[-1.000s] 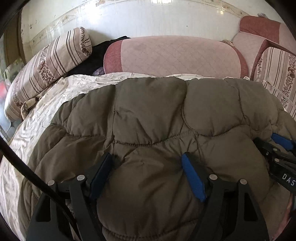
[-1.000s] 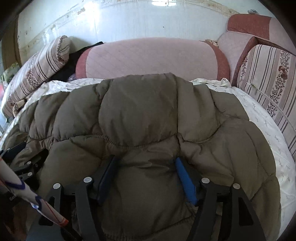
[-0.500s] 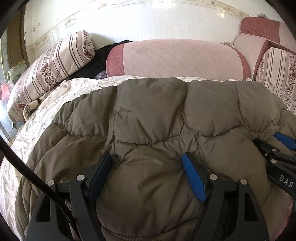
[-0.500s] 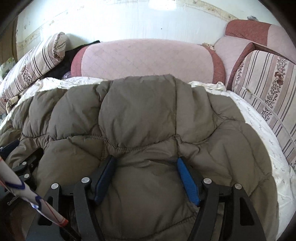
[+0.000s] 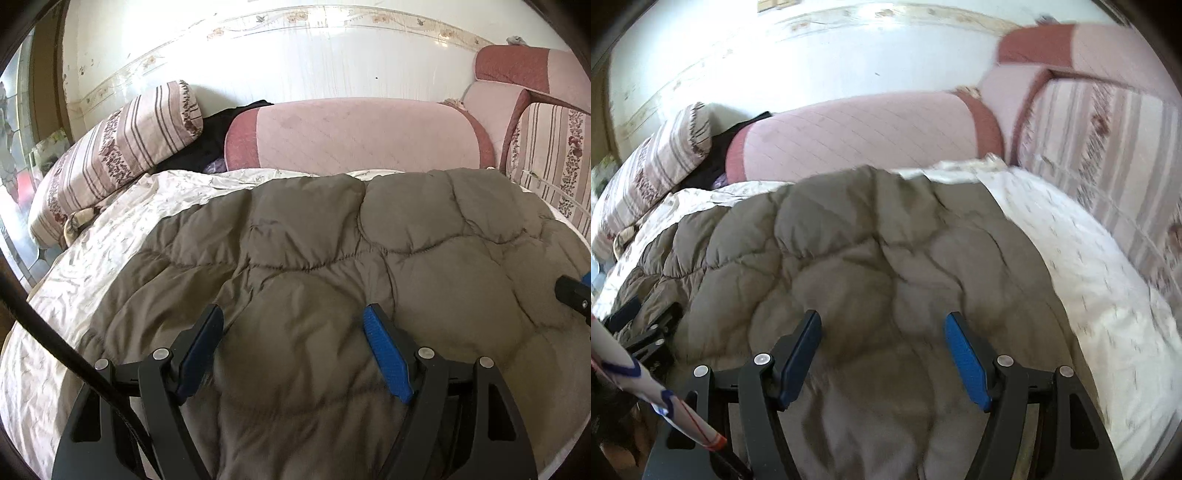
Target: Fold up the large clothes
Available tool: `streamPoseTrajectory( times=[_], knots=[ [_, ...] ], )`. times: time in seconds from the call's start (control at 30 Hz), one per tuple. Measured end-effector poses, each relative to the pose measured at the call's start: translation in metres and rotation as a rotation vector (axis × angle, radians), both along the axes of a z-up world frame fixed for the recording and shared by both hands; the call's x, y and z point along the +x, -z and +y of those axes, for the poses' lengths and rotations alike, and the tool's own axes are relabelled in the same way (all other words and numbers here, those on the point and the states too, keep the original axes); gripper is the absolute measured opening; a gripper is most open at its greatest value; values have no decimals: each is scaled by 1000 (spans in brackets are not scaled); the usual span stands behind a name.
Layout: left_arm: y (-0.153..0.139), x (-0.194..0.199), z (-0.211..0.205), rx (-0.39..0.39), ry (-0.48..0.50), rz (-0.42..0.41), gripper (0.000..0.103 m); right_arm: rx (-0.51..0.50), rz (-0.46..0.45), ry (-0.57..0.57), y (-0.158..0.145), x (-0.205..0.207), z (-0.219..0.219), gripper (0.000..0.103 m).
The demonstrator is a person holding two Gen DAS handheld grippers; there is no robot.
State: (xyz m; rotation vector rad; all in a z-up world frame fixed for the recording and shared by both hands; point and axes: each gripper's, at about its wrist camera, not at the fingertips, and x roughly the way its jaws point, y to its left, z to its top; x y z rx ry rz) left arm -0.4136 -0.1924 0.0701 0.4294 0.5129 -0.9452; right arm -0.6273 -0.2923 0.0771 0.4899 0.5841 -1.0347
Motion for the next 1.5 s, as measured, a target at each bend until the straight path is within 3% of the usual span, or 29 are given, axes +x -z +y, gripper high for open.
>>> streamPoseTrajectory(
  times=[0.13, 0.3, 0.47, 0.77, 1.0, 1.13, 1.27, 1.5],
  knots=[
    [-14, -8, 40, -19, -15, 30, 77, 60, -54, 30, 2, -29, 17, 74],
    [-3, -10, 97, 17, -70, 73, 78, 48, -25, 40, 6, -47, 44, 74],
    [15, 9, 99, 78, -116, 103, 82, 68, 62, 31, 24, -42, 45, 77],
    [35, 7, 84, 110, -122, 36, 85, 56, 144, 23, 51, -28, 35, 81],
    [19, -18, 120, 56, -104, 0, 85, -38, 84, 27, 25, -39, 77, 82],
    [23, -25, 129, 75, -119, 3, 85, 10, 105, 31, 37, -42, 83, 85],
    [32, -18, 126, 111, -115, 63, 85, 62, 79, 16, 46, -49, 72, 88],
    [3, -33, 156, 34, -95, 67, 85, 5, -12, 38, 11, -70, 105, 88]
  ],
)
